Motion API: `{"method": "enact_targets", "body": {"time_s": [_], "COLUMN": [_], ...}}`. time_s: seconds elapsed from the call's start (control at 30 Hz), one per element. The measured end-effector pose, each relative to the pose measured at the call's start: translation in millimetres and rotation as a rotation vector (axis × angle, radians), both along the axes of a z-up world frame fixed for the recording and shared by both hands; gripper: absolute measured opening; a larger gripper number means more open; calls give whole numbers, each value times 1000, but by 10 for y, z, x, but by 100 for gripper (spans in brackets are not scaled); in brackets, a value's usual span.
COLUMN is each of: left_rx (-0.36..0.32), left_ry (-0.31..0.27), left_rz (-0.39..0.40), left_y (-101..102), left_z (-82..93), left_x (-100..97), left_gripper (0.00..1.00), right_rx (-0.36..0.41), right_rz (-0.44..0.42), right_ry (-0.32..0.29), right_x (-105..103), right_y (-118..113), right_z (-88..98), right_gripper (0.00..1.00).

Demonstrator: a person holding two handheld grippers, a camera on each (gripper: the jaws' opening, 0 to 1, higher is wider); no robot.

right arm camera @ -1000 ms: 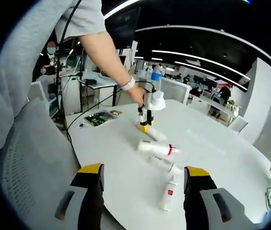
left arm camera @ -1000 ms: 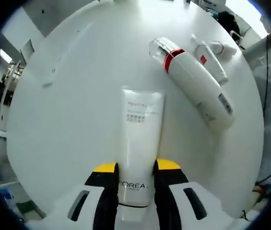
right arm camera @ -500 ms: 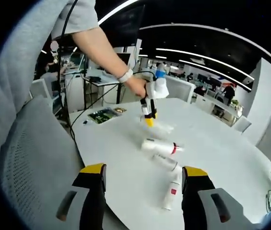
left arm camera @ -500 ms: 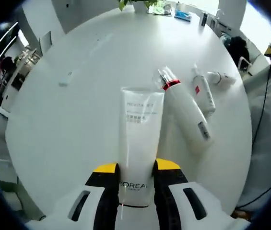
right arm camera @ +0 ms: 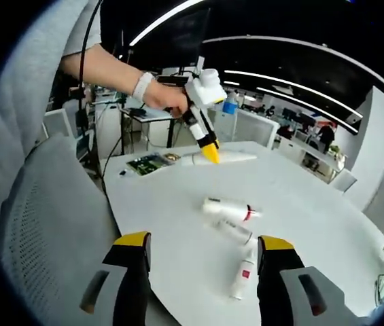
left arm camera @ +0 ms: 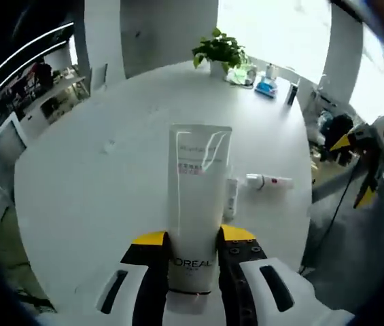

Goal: Arrange the skincare products in the storage area until every visible bottle or jar stands upright without overlapping.

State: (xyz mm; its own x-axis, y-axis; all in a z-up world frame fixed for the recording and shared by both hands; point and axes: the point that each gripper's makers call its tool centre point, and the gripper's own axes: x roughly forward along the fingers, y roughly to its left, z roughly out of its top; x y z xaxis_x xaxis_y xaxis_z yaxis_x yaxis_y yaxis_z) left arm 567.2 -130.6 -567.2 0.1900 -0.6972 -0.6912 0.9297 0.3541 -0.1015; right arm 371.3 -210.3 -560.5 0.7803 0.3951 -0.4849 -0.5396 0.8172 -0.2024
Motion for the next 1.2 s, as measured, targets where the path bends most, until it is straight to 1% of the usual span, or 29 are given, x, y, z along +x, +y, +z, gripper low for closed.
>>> {"method": "enact_targets", "body": {"time_s": [0.07,0.17,0.27,0.37,0.43,0.47,0.5,0.57,0.6,0.63,0.73,0.8,0.87,0.93,0.97,1.0,1.1,1.2], "left_rx": [-66,-114,-177,-212,-232,-242,-272,-309,-336,-349,-350,-352,-368,-382,-380,-374,-379,-416], "left_ry": [13,17,27,52,56,62,84,119,147,158,155,155,167,165,160,133,90,83], "left_rz": [28,74,93,95,107,117,136,136,131,132,164,177,189,209,213,234,257,282], "left_y": [-10,27,32,81,128,131,147,173,194,210,313,353,388,416,428,453,470,446], "left_z": [105,205,293,327,345,353,369,389,405,411,393,393,402,400,394,386,400,431], "left_x": [-124,-279,-457,-676,-793,-816,-888,-1015,-1112,-1158,-1290,-1359,-1448,-1513,-1535,-1531,-1548,-1569], "left_gripper": [25,25,25,25,25,25,25,25,25,25,25,25,26,26,26,26,26,26], "right_rx": [-5,-8,-19,-1,-4,-5,-5,-5,-5,-5,-11,-9,-4,-5,-7,-9,-15,-5], "right_rz": [10,23,14,-2,-3,-1,2,0,-1,1,8,12,16,23,25,27,29,29], "right_ry": [0,2,14,8,8,6,1,0,0,-2,-5,1,5,0,-1,-1,-2,-11], "right_x": [-12,-22,-20,-6,-7,-10,-11,-10,-11,-13,-22,-29,-40,-46,-47,-51,-58,-68], "right_y": [18,38,10,-17,-19,-15,-9,-15,-16,-13,3,10,23,38,40,44,43,39], "right_z": [-5,-10,-38,-11,-11,-8,1,4,4,7,12,5,6,14,15,14,13,45], "right_gripper": [62,61,60,61,61,61,61,61,61,61,60,58,56,56,56,56,54,47]}}
